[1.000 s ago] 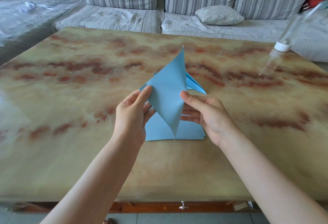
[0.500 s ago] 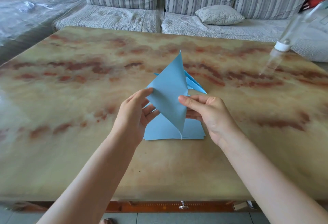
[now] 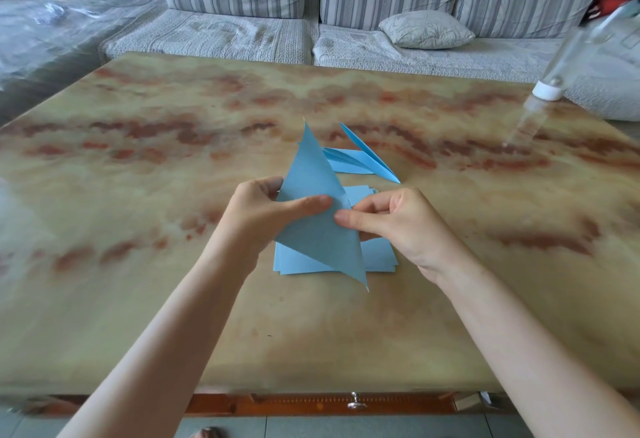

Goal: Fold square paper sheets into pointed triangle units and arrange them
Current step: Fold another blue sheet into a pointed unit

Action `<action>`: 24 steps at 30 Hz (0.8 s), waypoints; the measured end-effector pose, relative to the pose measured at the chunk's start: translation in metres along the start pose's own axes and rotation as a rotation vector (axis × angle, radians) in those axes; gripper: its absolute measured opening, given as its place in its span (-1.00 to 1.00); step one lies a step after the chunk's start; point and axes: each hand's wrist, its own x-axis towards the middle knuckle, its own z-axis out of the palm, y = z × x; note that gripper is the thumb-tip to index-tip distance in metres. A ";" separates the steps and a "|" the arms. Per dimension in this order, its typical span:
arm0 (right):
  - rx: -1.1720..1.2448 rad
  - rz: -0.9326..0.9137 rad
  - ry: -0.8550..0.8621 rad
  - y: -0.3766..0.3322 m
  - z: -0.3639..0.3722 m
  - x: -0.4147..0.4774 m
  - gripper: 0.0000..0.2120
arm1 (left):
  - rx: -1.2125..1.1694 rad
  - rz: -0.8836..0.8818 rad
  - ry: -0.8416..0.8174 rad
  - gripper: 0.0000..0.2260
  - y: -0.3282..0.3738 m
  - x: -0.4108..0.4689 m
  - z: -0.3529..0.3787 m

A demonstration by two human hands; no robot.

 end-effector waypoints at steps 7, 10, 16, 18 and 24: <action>0.156 0.028 0.018 -0.002 0.002 -0.002 -0.84 | -0.033 -0.003 -0.085 -0.83 0.001 -0.002 0.002; 0.162 0.001 0.058 -0.001 0.003 0.000 -0.90 | -0.013 -0.033 -0.124 -0.75 0.001 -0.003 0.002; 0.113 -0.023 0.048 -0.003 0.006 -0.002 -0.94 | 0.025 -0.113 -0.141 -0.64 0.003 -0.002 -0.001; 0.100 -0.027 0.043 -0.002 0.006 -0.002 -0.93 | 0.023 -0.100 -0.094 -0.70 0.002 -0.004 0.002; 0.061 0.026 -0.029 -0.002 0.002 -0.003 -0.90 | -0.071 -0.086 -0.034 -0.81 0.003 -0.007 0.001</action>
